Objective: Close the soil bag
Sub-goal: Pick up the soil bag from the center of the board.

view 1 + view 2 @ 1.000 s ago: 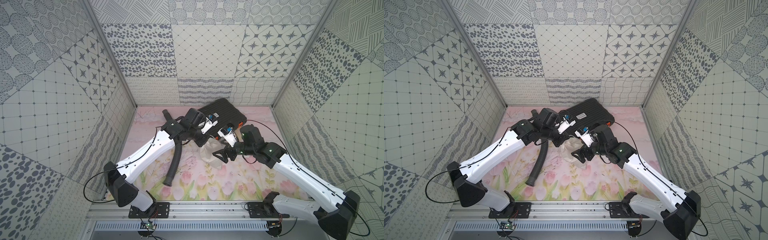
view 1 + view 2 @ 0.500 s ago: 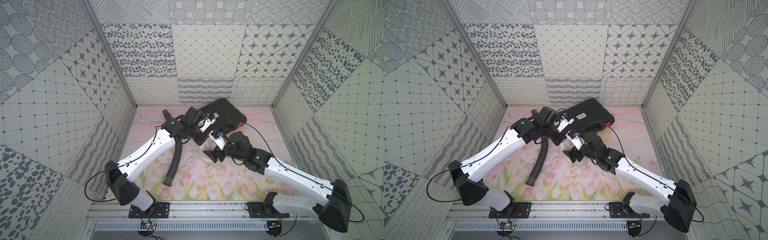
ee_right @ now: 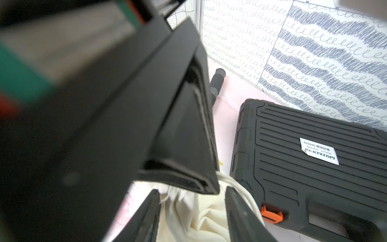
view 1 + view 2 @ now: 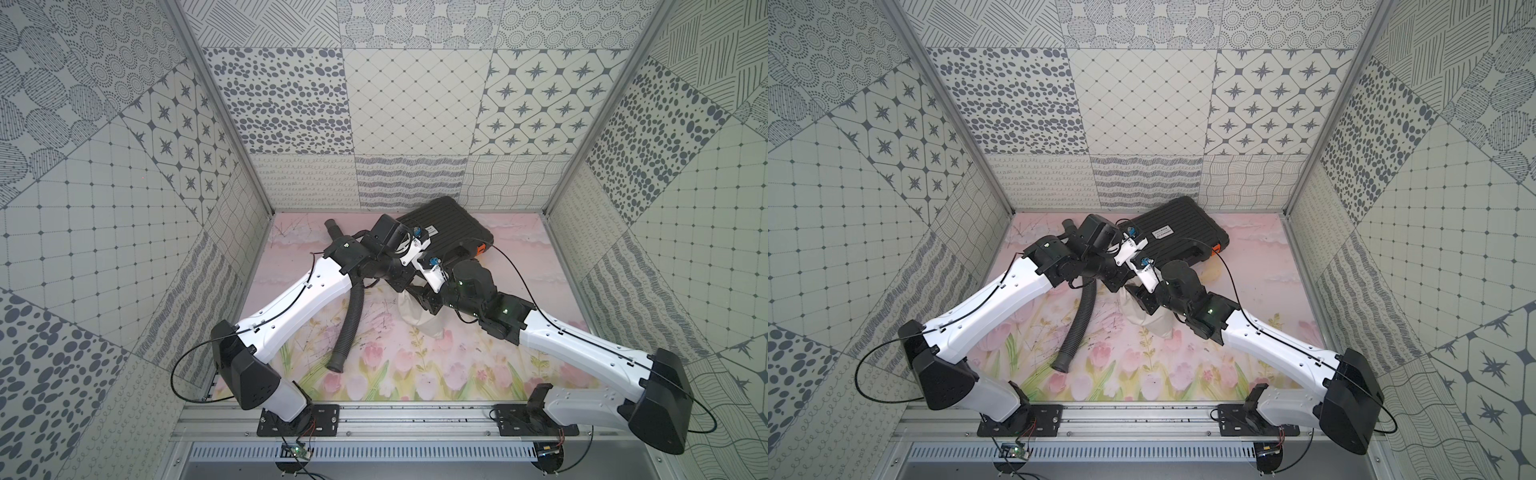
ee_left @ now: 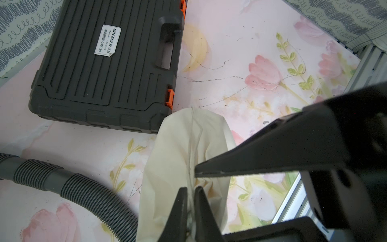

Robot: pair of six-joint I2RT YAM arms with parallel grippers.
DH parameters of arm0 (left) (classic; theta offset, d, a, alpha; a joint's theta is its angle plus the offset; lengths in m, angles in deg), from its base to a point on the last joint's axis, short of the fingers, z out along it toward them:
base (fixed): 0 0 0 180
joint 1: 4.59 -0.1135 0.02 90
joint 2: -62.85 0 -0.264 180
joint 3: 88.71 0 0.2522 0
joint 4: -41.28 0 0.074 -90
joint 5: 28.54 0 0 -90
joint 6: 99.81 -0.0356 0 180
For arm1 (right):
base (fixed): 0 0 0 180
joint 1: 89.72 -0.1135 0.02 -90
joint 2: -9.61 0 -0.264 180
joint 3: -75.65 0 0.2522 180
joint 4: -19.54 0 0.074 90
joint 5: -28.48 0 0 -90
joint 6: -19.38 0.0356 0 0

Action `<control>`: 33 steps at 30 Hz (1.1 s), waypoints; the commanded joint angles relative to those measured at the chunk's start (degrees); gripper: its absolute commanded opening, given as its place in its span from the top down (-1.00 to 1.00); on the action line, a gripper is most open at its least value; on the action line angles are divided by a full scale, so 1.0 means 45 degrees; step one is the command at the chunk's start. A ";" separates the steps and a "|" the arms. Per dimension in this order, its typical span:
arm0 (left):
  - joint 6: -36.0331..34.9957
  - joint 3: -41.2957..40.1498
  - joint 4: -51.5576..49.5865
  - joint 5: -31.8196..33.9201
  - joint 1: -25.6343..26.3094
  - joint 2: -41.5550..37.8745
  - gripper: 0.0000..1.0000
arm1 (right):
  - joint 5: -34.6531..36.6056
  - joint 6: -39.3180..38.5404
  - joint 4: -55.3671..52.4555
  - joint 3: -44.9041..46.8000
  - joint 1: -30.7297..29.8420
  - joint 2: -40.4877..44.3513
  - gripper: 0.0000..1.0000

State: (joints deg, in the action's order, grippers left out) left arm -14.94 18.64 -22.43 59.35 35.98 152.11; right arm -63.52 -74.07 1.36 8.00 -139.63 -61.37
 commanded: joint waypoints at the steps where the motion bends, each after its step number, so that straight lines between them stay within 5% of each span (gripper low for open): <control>1: 0.0075 0.0198 0.0429 -0.0835 0.0086 0.0107 1.00 | -0.0106 -0.0066 0.0554 0.0133 -0.0306 0.0060 -0.09; 5: 0.0178 0.0361 0.0437 -0.0806 0.0094 0.0237 1.00 | -0.0207 0.0186 0.0595 0.0379 -0.0466 0.0263 -0.65; 7: 0.0265 0.0476 0.0439 -0.0747 0.0085 0.0271 1.00 | -0.0112 0.0306 0.0730 0.0643 -0.0583 0.0480 -0.74; 18: 0.1385 0.1953 -0.0369 -0.0507 0.0055 0.0900 1.00 | 0.3170 0.0983 0.3722 0.3095 -0.1169 0.1103 -0.72; 33: 0.1899 0.2215 -0.0488 -0.1022 0.0062 0.0987 1.00 | 0.4318 0.0422 0.3711 0.2598 -0.1576 0.0637 -0.69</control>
State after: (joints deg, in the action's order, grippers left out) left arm -8.47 28.28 -25.38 56.93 36.27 156.63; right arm -46.06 -70.57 16.07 22.20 -146.30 -58.05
